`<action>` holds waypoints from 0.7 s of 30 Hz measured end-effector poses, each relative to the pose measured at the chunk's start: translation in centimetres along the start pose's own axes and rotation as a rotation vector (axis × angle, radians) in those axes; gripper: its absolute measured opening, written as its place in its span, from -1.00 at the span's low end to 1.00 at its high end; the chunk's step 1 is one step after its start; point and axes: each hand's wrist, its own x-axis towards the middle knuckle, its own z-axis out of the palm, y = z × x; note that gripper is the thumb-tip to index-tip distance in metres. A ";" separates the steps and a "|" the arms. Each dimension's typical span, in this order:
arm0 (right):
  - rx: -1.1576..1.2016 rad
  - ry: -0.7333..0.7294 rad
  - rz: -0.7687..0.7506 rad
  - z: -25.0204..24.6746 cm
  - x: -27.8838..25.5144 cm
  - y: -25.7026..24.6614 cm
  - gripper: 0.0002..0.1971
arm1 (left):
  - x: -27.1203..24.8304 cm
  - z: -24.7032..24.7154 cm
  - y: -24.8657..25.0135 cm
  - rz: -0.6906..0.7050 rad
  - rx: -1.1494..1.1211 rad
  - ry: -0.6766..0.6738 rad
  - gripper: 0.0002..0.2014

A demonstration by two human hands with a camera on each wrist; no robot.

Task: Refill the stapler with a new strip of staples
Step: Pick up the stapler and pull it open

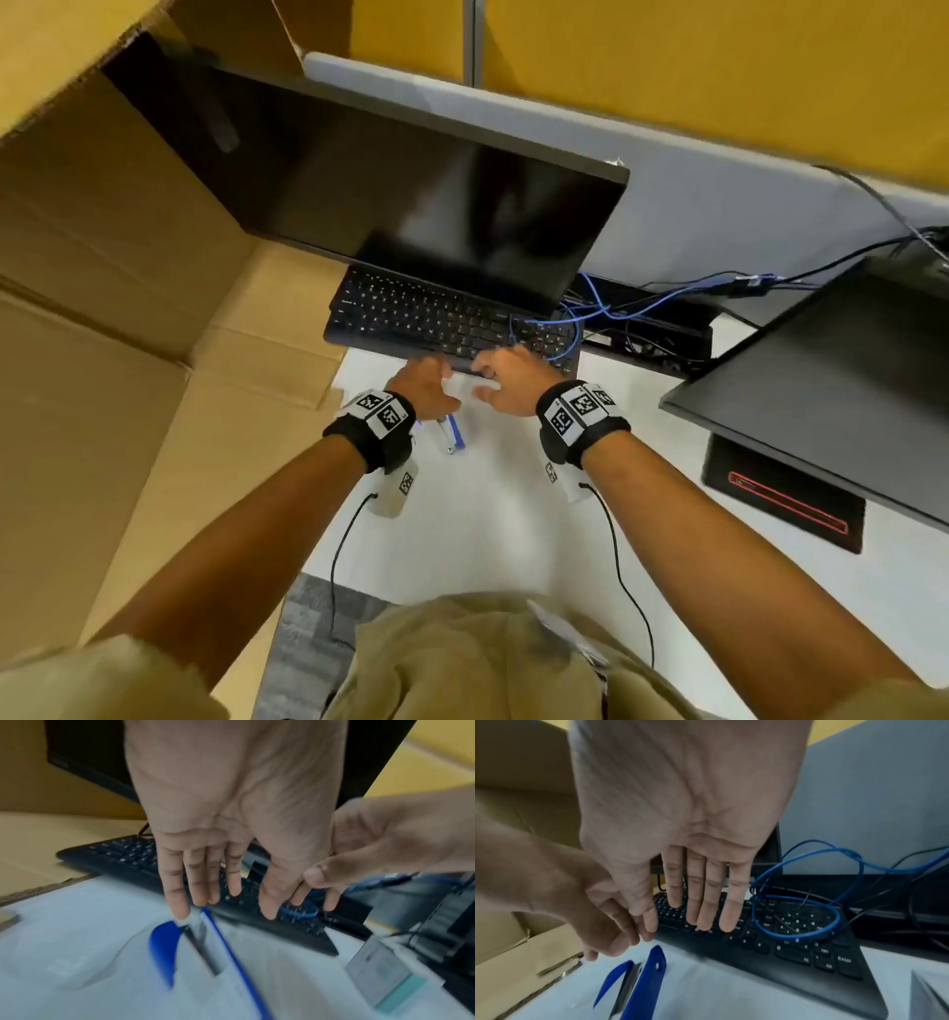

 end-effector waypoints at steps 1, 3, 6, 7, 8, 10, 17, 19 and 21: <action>0.012 -0.020 0.009 0.4 0.2 -0.2 -0.58 | 0.0 0.0 -0.3 -0.024 0.032 -0.015 -0.51; 0.009 -0.061 0.036 1.2 0.7 -0.5 -0.53 | 0.2 0.4 -0.9 -0.061 0.083 -0.001 -0.47; 0.009 -0.115 0.066 2.3 0.8 -0.9 -0.50 | 0.4 1.4 -1.6 -0.106 0.121 0.022 -0.34; 0.015 -0.116 0.069 2.6 1.1 -0.8 -0.48 | 0.5 1.7 -1.8 -0.130 0.113 0.023 -0.30; 0.019 -0.111 0.069 2.8 1.1 -1.0 -0.46 | 0.5 1.9 -2.0 -0.154 0.103 0.033 -0.26; 0.046 -0.123 0.078 3.3 1.3 -1.1 -0.41 | 0.5 2.3 -2.4 -0.213 0.063 0.027 -0.17; 0.106 -0.121 0.060 4.4 1.9 -1.7 -0.37 | 0.2 3.2 -2.6 -0.283 -0.105 0.057 -0.08; 0.131 -0.132 0.086 4.8 2.1 -1.7 -0.27 | 0.1 3.5 -2.6 -0.275 -0.162 0.038 -0.10; 0.151 -0.138 0.095 5.0 1.9 -1.7 -0.19 | 0.1 3.8 -2.7 -0.239 -0.218 0.037 -0.14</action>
